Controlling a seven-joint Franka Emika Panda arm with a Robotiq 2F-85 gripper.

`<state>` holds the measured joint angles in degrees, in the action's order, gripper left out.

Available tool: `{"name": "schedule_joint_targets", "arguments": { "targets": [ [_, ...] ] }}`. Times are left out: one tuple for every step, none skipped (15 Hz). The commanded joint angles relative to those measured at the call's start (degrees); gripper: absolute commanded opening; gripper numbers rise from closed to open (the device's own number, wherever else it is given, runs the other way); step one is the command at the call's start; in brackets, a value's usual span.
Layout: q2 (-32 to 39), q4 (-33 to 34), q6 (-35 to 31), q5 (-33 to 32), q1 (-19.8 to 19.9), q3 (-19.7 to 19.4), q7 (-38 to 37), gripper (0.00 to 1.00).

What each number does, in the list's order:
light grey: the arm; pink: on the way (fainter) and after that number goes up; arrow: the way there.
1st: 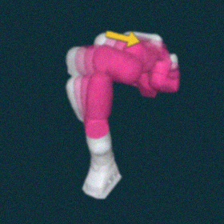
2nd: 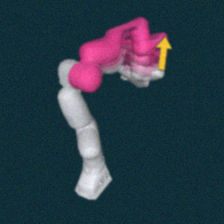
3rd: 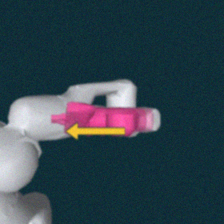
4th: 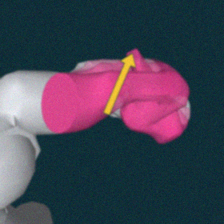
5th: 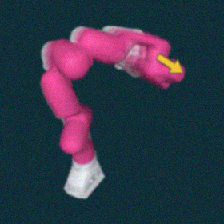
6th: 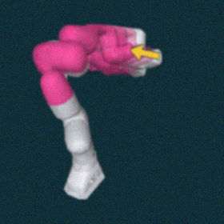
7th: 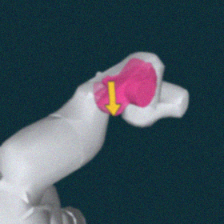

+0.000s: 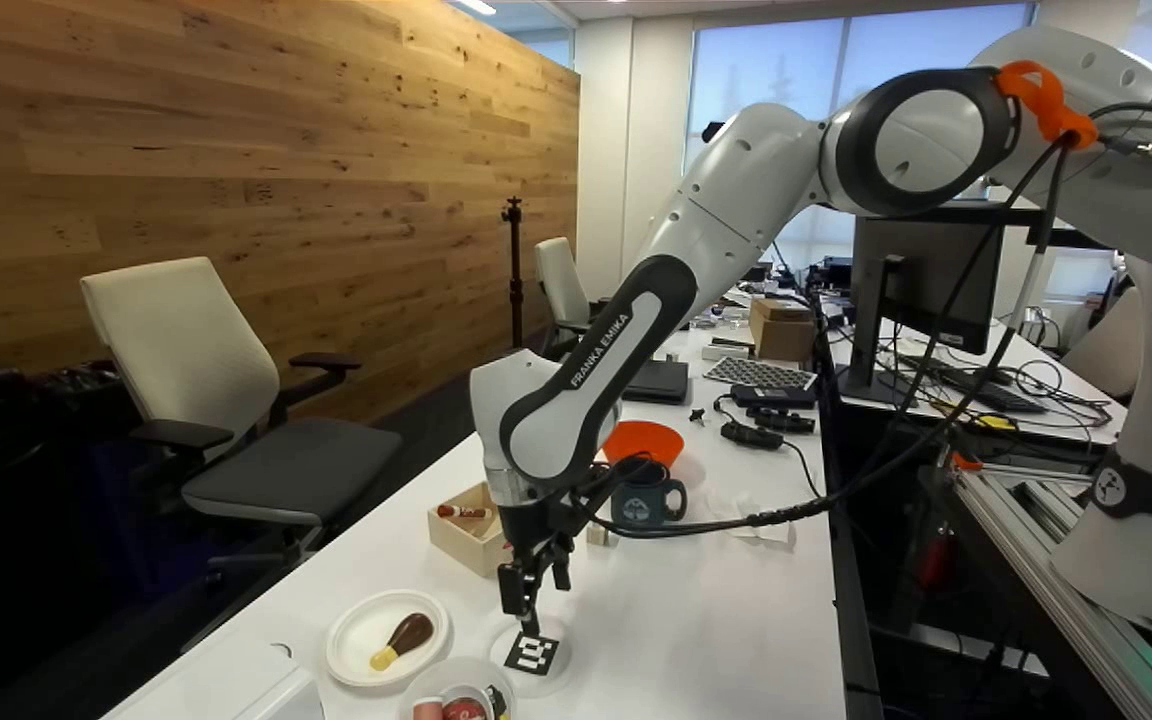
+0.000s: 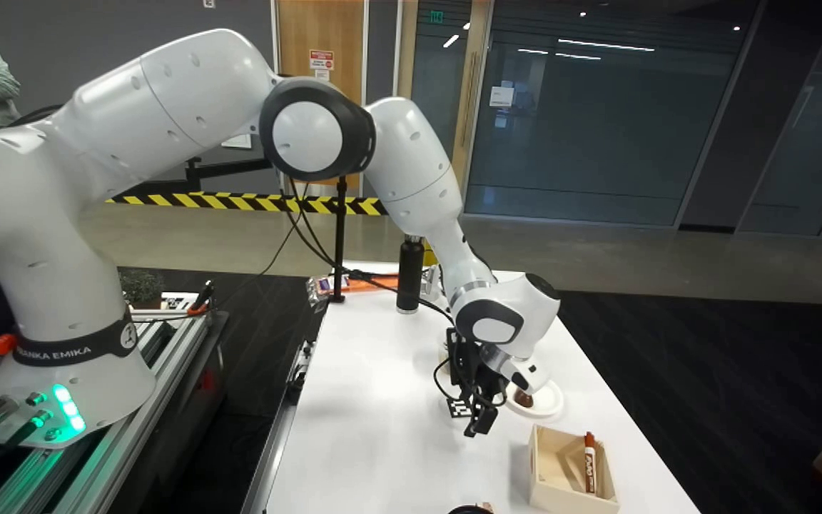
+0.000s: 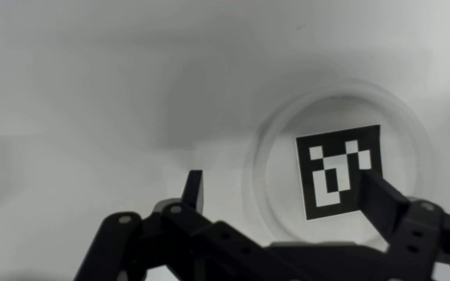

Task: Put the white lid on top of the clear container on the left.

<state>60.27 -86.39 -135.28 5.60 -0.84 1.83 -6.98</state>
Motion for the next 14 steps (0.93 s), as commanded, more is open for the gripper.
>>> {"name": "schedule_joint_targets", "arguments": {
  "targets": [
    [2.41, 2.81, 2.48, 0.82, 0.23, -0.39, -0.83, 1.00],
    [2.84, 3.02, 2.76, 0.75, 0.36, -0.61, -0.81, 1.00],
    [3.29, 3.45, 3.01, 0.69, 0.43, -0.87, -0.91, 1.00],
    [3.58, 4.04, 3.28, 0.64, 0.55, -1.02, -0.83, 1.00],
    [3.79, 4.61, 3.30, 0.61, 0.57, -1.10, -0.77, 1.00],
    [4.03, 5.48, 3.17, 0.62, 0.59, -1.12, -0.71, 1.00],
    [3.98, 6.20, 2.64, 0.81, 0.71, -0.83, -0.54, 1.00],
    [3.97, 6.82, 2.25, 0.82, 0.65, -0.70, -0.50, 1.00],
    [3.74, 7.11, 1.82, 0.95, 0.75, -0.35, -0.14, 1.00],
    [3.71, 7.69, 1.76, 0.87, 0.70, -0.18, 0.13, 1.00],
    [3.78, 8.02, 1.79, 0.83, 0.61, -0.03, 0.17, 1.00],
    [3.99, 8.43, 1.76, 0.84, 0.62, 0.20, 0.36, 1.00],
    [3.90, 7.95, 1.88, 0.95, 0.68, 0.42, 0.42, 1.00],
    [4.06, 7.91, 1.91, 0.91, 0.67, 0.49, 0.46, 1.00]
  ]
}}
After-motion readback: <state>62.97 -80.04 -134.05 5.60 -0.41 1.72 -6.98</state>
